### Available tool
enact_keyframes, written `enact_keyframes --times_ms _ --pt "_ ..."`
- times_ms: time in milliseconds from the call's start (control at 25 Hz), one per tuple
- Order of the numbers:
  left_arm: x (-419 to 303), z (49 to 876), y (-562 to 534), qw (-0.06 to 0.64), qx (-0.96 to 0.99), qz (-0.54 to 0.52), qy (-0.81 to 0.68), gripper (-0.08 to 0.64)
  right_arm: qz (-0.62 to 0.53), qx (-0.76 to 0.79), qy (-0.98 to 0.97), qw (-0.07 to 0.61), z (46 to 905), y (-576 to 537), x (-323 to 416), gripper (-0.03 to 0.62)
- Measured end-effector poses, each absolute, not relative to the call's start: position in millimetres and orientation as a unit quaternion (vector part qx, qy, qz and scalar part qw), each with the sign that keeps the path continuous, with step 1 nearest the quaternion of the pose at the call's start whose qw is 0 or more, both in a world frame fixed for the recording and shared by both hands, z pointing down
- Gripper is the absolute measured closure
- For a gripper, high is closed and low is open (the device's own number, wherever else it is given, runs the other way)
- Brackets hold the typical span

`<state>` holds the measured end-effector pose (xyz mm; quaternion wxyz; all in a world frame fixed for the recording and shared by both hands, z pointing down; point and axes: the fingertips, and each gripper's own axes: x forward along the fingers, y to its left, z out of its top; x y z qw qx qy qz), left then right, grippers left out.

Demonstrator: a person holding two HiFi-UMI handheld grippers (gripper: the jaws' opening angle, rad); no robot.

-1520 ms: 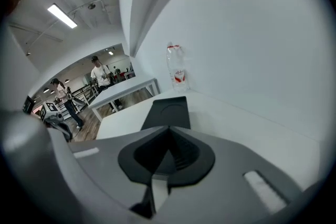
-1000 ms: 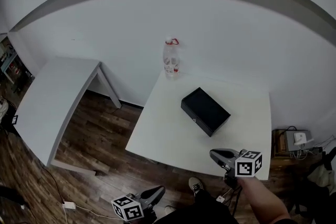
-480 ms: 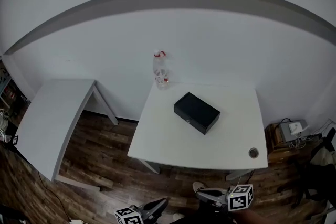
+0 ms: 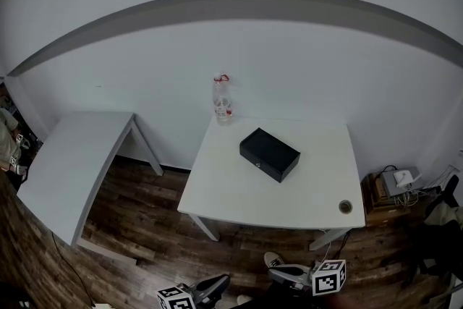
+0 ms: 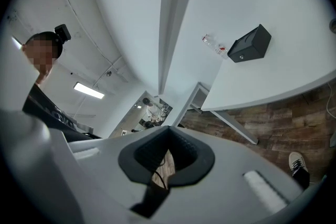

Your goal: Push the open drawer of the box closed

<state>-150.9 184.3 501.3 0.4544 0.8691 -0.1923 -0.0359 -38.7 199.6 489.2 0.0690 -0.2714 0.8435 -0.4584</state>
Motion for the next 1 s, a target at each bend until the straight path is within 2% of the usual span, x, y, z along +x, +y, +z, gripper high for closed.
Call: enact_keyframes --times_ms 1000 --pt "-153.1 505.6 191.4 0.465 0.858 -0.056 -0.21 0.56 -0.459 -0.247 0.852 0.043 487.7 211.0 -53.2 0.589"
